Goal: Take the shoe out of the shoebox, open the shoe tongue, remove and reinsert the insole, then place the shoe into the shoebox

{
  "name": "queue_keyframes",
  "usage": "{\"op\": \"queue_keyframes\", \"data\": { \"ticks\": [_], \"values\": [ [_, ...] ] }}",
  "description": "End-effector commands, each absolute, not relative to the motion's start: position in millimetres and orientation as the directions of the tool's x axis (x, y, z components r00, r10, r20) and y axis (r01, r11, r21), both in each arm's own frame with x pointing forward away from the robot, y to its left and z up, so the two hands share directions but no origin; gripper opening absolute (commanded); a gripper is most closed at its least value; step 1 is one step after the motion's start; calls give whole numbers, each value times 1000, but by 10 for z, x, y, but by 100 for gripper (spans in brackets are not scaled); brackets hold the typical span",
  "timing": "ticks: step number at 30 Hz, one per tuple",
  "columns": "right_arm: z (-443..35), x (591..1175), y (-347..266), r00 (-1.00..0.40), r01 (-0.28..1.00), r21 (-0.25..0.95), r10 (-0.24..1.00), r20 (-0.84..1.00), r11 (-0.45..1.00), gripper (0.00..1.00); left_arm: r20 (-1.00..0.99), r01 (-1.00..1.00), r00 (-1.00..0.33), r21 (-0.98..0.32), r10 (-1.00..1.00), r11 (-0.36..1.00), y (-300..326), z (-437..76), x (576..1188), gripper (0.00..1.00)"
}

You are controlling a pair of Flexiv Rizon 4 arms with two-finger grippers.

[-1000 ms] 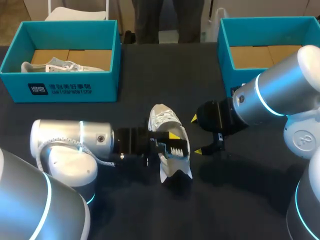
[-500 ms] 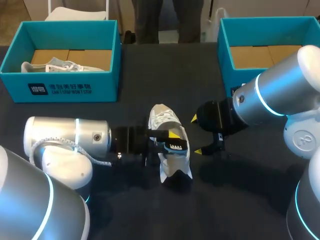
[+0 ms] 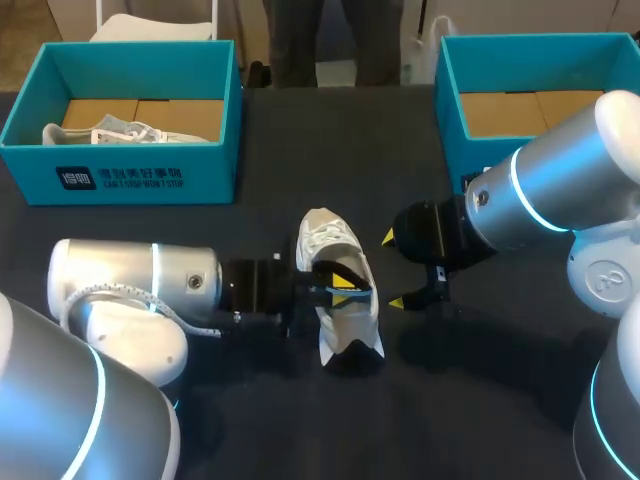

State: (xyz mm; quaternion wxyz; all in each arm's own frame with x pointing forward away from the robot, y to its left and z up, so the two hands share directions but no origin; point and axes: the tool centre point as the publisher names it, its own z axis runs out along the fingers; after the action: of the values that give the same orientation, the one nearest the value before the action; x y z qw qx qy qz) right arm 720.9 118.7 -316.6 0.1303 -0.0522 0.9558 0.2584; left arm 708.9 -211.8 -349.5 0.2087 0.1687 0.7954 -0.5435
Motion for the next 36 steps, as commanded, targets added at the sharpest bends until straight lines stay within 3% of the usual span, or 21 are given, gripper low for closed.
{"op": "queue_keyframes", "data": {
  "ticks": [1,13,14,16,18,30,36],
  "values": [
    [-3186,7210,1206,-960,-167,480,-31,-278,861,100,-519,491,-855,-793,24,361,-2239,-3590,7176,0],
    [-3186,7210,1206,-960,-167,480,-31,-278,861,100,-534,500,-846,-781,15,373,-2195,-3529,7209,0],
    [-3186,7210,1206,-960,-167,480,-31,-278,861,100,-538,505,-843,-776,23,377,-2186,-3503,7193,4],
    [-3186,7210,1206,-960,-167,480,-31,-278,861,100,-537,508,-843,-775,33,376,-2170,-3447,7157,31],
    [-3186,7210,1206,-960,-167,480,-31,-278,861,100,-543,516,-839,-769,40,378,-2163,-3404,7129,40],
    [-3186,7210,1206,-960,-167,480,-31,-278,861,100,-549,535,-830,-730,102,425,-2099,-3302,7038,32],
    [-3186,7210,1206,-960,-167,480,-31,-278,861,100,-539,530,-834,-721,120,446,-2160,-3397,7036,10]
  ]
}}
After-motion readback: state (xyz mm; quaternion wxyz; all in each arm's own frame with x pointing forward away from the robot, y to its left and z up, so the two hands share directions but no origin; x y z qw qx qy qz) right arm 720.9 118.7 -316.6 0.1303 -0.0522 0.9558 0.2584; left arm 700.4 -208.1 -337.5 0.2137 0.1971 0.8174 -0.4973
